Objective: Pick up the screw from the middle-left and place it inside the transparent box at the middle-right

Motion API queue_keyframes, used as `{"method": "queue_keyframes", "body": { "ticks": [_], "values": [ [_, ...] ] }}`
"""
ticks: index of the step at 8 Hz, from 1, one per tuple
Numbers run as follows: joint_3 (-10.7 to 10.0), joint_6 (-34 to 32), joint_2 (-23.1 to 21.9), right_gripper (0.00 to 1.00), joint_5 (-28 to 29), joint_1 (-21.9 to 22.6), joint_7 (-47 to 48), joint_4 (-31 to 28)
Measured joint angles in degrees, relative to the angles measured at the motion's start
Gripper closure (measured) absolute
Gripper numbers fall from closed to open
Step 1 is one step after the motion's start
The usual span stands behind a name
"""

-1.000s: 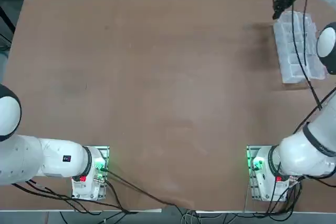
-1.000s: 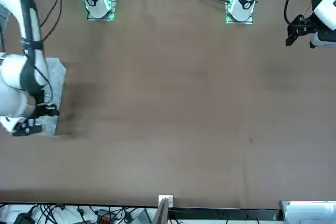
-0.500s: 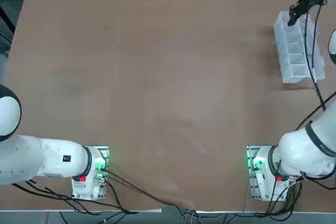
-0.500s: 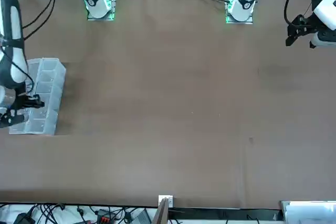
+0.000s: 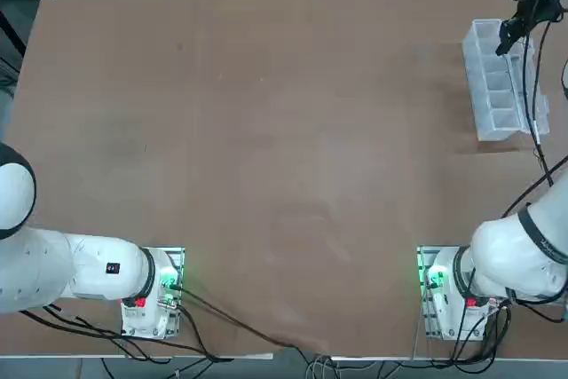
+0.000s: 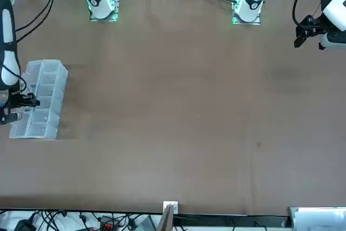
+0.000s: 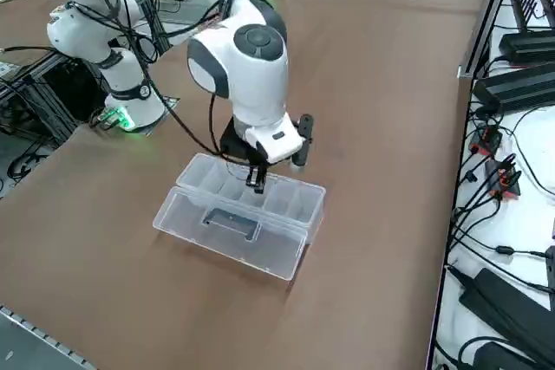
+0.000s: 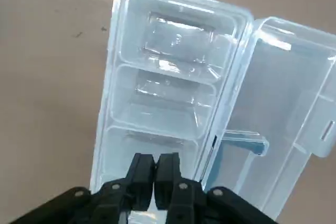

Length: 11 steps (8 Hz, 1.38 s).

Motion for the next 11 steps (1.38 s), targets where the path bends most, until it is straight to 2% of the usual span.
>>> {"method": "queue_keyframes", "body": {
  "ticks": [1,3,6,7,9,11],
  "values": [
    [0.0,0.2,0.6,0.92,0.0,0.0,0.0,0.0],
    [0.2,0.7,1.0,0.78,0.0,0.0,0.0,0.0],
    [0.6,0.7,0.9,0.25,0.0,0.1,0.0,0.9],
    [0.8,0.8,0.7,0.14,0.0,0.2,0.0,1.6],
    [1.4,0.5,-1.6,0.00,0.1,0.6,0.5,3.7],
    [1.9,-1.0,-6.3,0.00,0.6,2.0,3.9,4.9]
  ]
}}
